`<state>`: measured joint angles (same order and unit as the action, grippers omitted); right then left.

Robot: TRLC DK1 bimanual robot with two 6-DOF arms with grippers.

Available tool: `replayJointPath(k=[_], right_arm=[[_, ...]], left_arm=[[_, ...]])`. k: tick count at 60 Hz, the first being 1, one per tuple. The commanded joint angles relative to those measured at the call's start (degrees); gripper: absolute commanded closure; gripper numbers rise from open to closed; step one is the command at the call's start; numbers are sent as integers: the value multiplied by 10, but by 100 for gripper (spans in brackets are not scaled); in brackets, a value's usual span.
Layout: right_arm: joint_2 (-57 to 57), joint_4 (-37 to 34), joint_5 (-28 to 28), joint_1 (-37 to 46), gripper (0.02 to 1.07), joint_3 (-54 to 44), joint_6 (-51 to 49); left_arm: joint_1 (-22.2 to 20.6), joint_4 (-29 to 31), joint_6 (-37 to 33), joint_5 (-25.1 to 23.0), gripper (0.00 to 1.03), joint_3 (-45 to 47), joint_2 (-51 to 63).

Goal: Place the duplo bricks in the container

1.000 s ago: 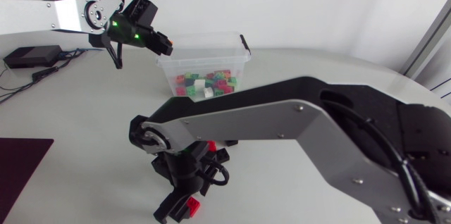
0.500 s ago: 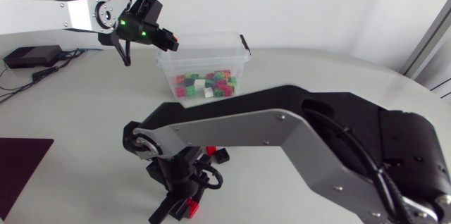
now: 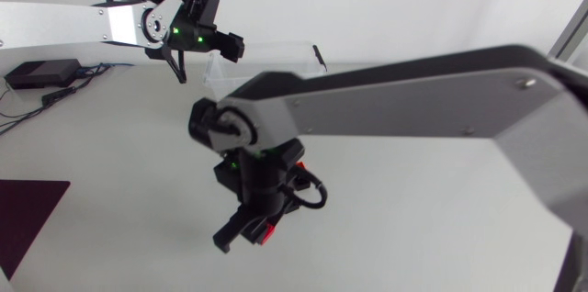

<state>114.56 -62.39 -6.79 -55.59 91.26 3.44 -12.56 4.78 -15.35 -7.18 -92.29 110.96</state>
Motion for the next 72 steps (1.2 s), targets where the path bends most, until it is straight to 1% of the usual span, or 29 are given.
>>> replayJointPath(k=[1, 11, 17, 27, 35, 44, 54, 62, 72], right_arm=[[-40, -14, 6, 26, 71, -21, 7], [-87, -14, 11, 93, 71, -3, 0], [-104, -12, 20, 133, 71, 25, -6], [-106, -5, 30, 193, 71, 81, -15], [-94, 9, 34, 227, 71, 122, -22], [-79, 27, 30, 249, 71, 164, -30], [-55, 53, 29, 261, 71, 204, -38], [-24, 55, 20, 270, 71, 256, -39], [19, 60, 5, 279, 71, 325, -38]], left_arm=[[0, -17, 21, 6, 5, 32, -33], [5, -24, 28, 6, 6, 84, -104], [5, -23, 20, 4, 6, 135, -159], [-3, -24, 8, 1, 6, 207, -223], [-12, -17, -27, -11, 6, 265, -254], [-24, 9, -78, -40, 6, 317, -270], [-48, 37, -141, -46, 6, 356, -270], [-67, 51, -171, -52, 6, 371, -254], [-92, 51, -194, -54, 6, 385, -215]])
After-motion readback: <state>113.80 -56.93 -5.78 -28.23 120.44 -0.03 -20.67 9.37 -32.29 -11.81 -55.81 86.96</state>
